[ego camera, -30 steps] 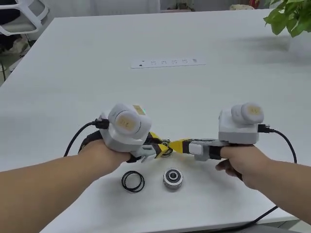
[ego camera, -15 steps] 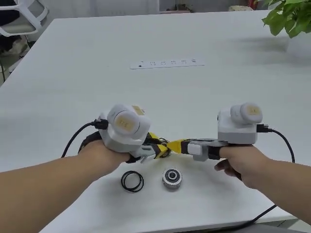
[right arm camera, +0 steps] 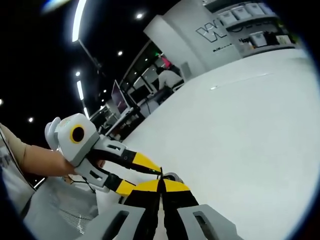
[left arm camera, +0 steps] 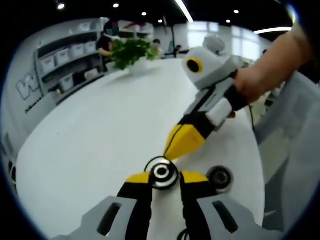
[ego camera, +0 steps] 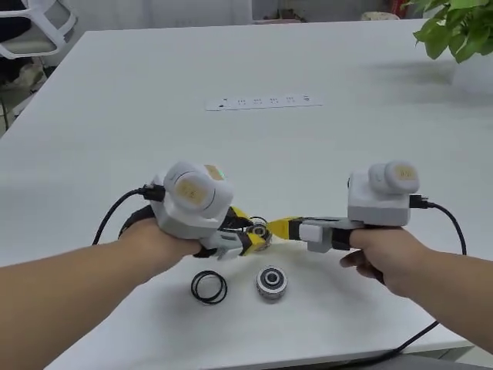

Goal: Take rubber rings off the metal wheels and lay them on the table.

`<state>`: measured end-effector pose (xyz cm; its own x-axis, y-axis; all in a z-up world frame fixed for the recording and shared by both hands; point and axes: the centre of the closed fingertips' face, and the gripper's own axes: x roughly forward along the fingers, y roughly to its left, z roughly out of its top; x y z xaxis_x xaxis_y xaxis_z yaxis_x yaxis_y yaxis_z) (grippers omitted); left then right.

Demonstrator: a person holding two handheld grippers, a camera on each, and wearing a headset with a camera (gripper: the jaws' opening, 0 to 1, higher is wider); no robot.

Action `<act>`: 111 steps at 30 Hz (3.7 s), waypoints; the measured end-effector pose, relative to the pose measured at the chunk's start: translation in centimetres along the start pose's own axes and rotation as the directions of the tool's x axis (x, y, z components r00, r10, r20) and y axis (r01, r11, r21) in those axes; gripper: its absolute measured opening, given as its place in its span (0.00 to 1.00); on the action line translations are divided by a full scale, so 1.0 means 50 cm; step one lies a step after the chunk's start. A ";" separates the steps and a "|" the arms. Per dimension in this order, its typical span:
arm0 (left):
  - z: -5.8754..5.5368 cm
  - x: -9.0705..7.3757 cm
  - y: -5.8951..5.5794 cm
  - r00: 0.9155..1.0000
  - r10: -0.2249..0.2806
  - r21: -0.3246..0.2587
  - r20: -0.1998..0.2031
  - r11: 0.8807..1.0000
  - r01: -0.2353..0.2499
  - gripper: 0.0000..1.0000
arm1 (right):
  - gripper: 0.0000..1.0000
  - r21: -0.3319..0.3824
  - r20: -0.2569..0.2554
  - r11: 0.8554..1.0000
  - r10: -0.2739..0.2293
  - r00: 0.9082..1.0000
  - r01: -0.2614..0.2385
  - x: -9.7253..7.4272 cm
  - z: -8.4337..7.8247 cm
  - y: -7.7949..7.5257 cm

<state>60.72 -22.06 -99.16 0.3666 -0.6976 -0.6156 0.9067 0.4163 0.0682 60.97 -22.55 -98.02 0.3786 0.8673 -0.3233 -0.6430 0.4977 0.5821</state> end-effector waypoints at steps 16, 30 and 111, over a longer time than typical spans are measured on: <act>0.038 -0.103 -0.010 0.994 -0.019 -0.009 0.109 1.000 0.020 0.43 | 0.00 0.018 0.036 0.999 0.051 0.998 -0.051 -0.002 0.027 0.048; 0.019 -0.216 -0.013 0.987 0.018 -0.071 0.158 0.997 -0.007 0.56 | 0.00 0.015 -0.011 0.993 0.120 0.993 -0.120 0.017 0.018 0.103; -0.049 -0.299 -0.040 0.982 0.103 -0.192 0.161 0.979 -0.071 0.69 | 0.46 -0.292 -0.114 0.956 -0.026 0.993 -0.009 -0.093 -0.027 0.091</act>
<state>52.91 -11.05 -92.03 0.4870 -0.7356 -0.4708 0.8212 0.5693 -0.0401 55.39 -24.31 -94.88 0.3168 0.8499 -0.4211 -0.8127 0.4721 0.3415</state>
